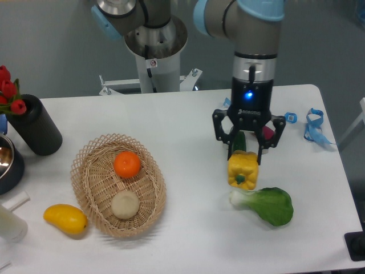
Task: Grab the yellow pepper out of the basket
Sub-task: 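Lift the yellow pepper out of the basket and carry it toward the cucumber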
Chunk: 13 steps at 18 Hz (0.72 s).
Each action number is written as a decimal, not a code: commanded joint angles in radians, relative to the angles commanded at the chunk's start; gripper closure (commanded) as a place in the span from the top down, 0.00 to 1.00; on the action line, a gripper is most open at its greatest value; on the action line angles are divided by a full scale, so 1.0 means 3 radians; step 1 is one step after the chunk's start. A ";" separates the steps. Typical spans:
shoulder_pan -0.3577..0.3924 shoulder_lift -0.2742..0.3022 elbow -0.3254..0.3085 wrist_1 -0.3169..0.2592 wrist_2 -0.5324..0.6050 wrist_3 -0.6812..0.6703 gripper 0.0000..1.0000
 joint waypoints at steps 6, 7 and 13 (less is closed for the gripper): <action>-0.0010 -0.0015 0.0000 -0.0005 0.0000 0.0010 0.33; -0.0015 -0.0021 -0.0005 -0.0005 0.0000 0.0020 0.33; -0.0026 -0.0021 -0.0046 0.0000 0.0000 0.0020 0.33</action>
